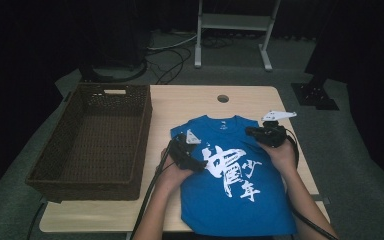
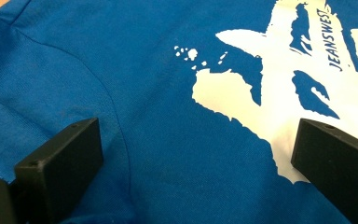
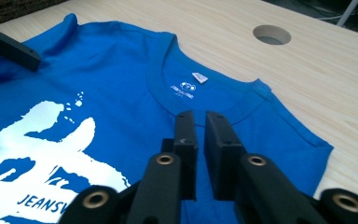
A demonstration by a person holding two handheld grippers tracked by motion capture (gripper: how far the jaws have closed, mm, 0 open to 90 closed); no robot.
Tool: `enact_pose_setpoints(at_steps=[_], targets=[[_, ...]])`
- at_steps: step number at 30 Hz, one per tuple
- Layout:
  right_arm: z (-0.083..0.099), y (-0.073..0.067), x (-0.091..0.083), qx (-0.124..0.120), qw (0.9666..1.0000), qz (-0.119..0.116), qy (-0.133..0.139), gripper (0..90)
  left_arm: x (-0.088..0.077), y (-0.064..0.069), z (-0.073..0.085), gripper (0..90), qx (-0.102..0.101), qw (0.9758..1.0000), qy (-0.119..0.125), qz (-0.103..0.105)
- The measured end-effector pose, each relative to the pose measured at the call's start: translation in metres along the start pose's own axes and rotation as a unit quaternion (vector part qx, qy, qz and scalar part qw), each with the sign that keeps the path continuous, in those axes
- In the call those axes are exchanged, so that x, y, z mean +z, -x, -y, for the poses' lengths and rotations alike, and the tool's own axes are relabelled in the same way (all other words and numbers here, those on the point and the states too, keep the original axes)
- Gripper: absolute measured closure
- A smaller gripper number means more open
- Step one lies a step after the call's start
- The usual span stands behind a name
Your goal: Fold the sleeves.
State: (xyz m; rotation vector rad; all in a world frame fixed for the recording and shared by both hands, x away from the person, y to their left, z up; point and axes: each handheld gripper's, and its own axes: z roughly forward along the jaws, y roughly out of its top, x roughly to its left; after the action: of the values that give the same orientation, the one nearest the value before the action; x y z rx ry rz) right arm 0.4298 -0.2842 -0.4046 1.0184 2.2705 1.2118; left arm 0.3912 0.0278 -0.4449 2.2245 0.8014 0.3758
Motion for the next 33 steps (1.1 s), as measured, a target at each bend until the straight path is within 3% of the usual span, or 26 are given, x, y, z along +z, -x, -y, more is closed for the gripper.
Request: enact_pose_setpoints(at_steps=[4, 9, 16, 25, 27, 33], targets=[[0.002, 0.005, -0.005, 0.008, 1.0000, -0.001, 0.004, 74.2, 0.000, 0.000, 0.000, 1.2, 0.000, 1.0000, 0.000, 0.000], [0.009, 0.010, -0.010, 0.017, 0.9999, -0.003, -0.003, 73.5, 0.000, 0.000, 0.000, 1.2, 0.000, 1.0000, 0.000, 0.000], [0.018, 0.012, -0.018, 0.030, 0.9994, -0.014, -0.008, 47.5, 0.000, 0.000, 0.000, 1.2, 0.000, 1.0000, 0.000, 0.000], [0.029, 0.004, -0.022, 0.016, 0.9987, -0.042, -0.023, 18.5, 0.000, 0.000, 0.000, 1.2, 0.000, 1.0000, 0.000, 0.000], [0.033, 0.002, -0.022, 0.009, 0.9979, -0.059, -0.026, 11.0, 0.000, 0.000, 0.000, 1.2, 0.000, 1.0000, 0.000, 0.000], [0.042, -0.006, -0.026, -0.020, 0.9972, -0.063, -0.035, 3.7, 0.000, 0.000, 0.000, 1.2, 0.000, 1.0000, -0.001, 0.000]])
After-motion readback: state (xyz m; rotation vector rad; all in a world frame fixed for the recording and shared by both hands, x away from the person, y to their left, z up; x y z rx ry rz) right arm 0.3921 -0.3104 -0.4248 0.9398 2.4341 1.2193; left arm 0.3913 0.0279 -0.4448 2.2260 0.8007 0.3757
